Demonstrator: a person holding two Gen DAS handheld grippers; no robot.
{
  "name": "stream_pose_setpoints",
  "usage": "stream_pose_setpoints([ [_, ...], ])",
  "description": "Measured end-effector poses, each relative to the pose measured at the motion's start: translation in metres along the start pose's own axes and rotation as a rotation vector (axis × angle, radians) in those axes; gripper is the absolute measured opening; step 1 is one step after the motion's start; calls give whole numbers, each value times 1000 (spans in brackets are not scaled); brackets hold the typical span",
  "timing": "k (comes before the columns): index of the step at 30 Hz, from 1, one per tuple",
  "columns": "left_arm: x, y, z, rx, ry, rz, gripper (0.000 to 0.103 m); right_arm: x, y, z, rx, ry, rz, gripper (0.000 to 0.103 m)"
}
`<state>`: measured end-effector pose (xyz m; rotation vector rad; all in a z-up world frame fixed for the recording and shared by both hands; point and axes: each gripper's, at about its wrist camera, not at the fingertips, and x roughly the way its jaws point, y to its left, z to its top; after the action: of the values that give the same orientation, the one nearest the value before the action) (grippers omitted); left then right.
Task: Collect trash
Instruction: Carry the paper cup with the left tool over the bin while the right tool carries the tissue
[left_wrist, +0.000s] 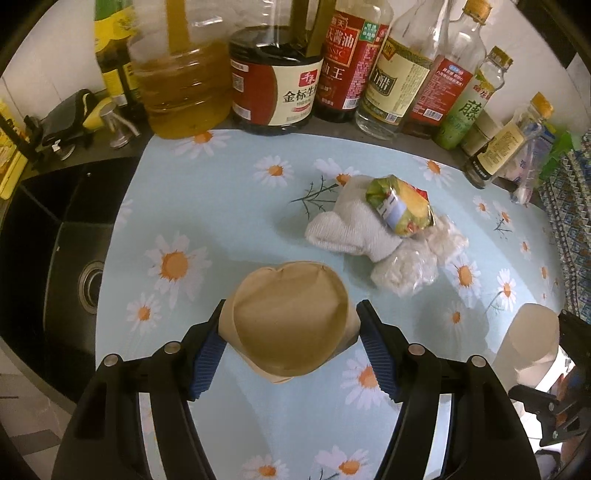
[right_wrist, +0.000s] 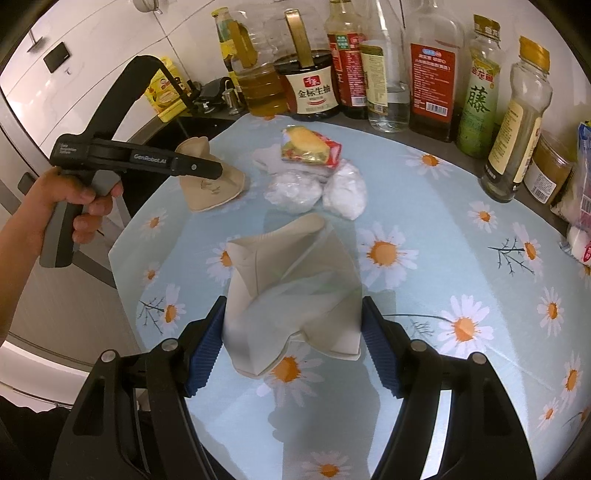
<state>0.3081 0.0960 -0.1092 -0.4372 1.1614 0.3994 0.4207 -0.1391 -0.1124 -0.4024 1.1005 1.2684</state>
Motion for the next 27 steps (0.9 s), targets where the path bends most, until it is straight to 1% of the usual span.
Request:
stream_pose_setpoints([
  [4, -13, 8, -13, -20, -24, -20, 66, -1, 17, -1, -5, -8, -2, 70],
  [12, -38, 25, -48, -29, -47, -58, 66, 3, 57, -4, -1, -17, -4, 70],
  [18, -61, 34, -80, -18, -70, -93, 66, 8, 90, -12, -6, -12, -3, 70],
  [27, -86, 43, -121, 7, -83, -152, 66, 13, 136, -29, 11, -9, -18, 70],
])
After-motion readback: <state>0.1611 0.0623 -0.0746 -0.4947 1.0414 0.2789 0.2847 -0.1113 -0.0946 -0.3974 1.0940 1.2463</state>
